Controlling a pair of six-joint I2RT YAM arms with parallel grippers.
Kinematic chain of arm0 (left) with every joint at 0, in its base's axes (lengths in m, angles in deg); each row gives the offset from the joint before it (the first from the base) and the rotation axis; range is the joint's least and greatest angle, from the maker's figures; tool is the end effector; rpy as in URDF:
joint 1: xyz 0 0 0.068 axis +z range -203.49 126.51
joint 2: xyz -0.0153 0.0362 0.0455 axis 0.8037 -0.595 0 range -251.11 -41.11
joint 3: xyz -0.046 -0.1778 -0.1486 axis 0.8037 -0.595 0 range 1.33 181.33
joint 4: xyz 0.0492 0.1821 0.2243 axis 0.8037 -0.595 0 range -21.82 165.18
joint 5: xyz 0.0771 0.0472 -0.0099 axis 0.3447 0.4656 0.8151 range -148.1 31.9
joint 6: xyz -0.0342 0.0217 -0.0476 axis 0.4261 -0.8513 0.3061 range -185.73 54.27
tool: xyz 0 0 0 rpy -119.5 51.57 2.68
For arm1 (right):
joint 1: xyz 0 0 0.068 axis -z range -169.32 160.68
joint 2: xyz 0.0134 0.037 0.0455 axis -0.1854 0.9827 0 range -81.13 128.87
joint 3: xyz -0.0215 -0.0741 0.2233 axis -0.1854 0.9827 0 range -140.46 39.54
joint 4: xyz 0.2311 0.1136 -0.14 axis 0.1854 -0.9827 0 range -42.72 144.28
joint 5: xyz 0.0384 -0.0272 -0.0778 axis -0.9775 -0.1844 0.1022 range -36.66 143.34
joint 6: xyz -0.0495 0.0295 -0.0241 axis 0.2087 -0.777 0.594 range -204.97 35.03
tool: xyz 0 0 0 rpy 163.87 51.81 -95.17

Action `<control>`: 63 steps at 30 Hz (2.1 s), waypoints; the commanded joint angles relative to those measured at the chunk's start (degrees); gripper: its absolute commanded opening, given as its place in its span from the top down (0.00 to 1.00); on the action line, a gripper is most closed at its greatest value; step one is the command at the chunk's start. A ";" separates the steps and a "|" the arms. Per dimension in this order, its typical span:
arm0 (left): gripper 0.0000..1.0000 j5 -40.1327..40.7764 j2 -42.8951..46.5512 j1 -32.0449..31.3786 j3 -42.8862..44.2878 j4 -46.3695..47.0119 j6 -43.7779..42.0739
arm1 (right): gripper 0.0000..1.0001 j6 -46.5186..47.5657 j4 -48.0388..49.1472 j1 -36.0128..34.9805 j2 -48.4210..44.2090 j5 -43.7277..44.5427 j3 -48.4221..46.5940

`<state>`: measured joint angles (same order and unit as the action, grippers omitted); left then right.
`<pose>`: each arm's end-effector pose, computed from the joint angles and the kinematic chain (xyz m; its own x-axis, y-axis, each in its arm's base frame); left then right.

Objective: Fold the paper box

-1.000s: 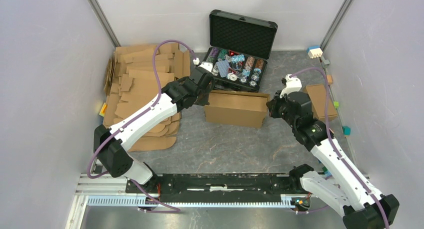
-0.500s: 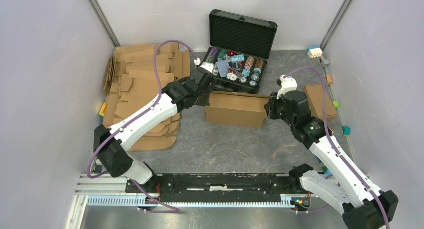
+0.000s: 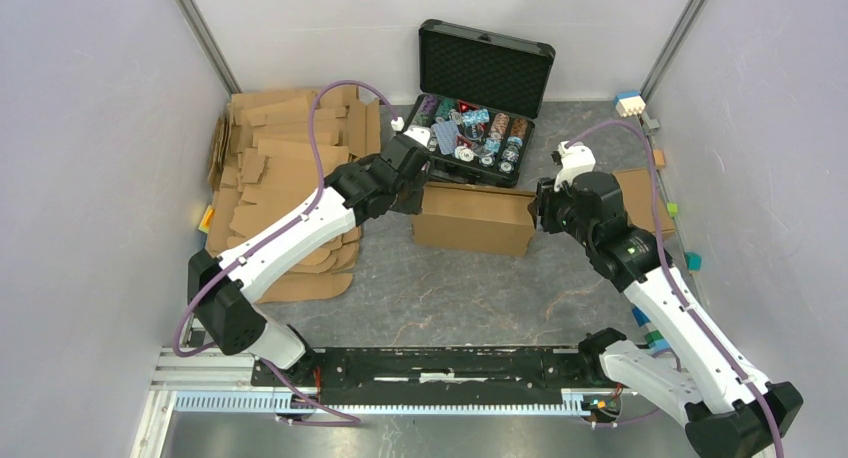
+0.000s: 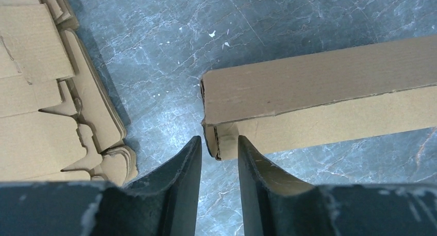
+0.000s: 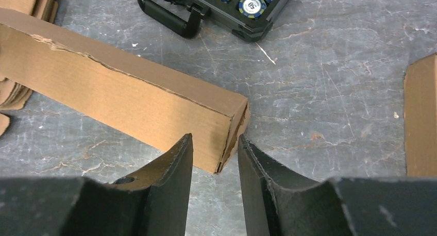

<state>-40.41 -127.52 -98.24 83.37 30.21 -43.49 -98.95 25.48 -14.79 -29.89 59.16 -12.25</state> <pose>0.2700 -0.2474 0.2871 -0.6993 0.1855 -0.6903 0.2868 0.9574 -0.0333 0.2398 0.1089 0.2950 -0.4985 0.0288 -0.8664 -0.2337 0.9580 0.1662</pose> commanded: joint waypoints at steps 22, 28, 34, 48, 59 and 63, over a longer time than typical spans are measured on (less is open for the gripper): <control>0.98 1.08 4.01 -0.25 0.20 0.65 -0.84 | 1.00 1.03 -0.65 -0.23 -1.77 2.45 1.75; 0.98 -0.35 6.81 -0.25 -7.48 5.35 -0.30 | 1.00 0.43 2.57 -0.19 -4.89 1.56 9.11; 0.97 -1.26 7.66 -0.25 -10.00 7.09 0.52 | 0.88 0.71 3.42 -0.18 -5.11 0.84 10.33; 0.42 -3.04 12.43 -0.19 -4.08 0.66 -0.17 | 0.40 5.04 -1.04 -0.19 -5.87 -3.62 0.37; 0.98 -8.62 13.91 -0.07 -0.56 6.33 -0.93 | 0.91 4.94 3.13 -0.19 -8.45 -4.69 -2.26; 0.98 -8.99 11.06 -0.06 1.85 9.29 -2.23 | 1.00 4.52 6.38 -0.17 -6.39 -5.16 -3.39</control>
<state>-47.23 -114.95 -98.31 80.96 33.55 -43.54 -94.18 25.83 -14.81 -37.52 55.05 -12.42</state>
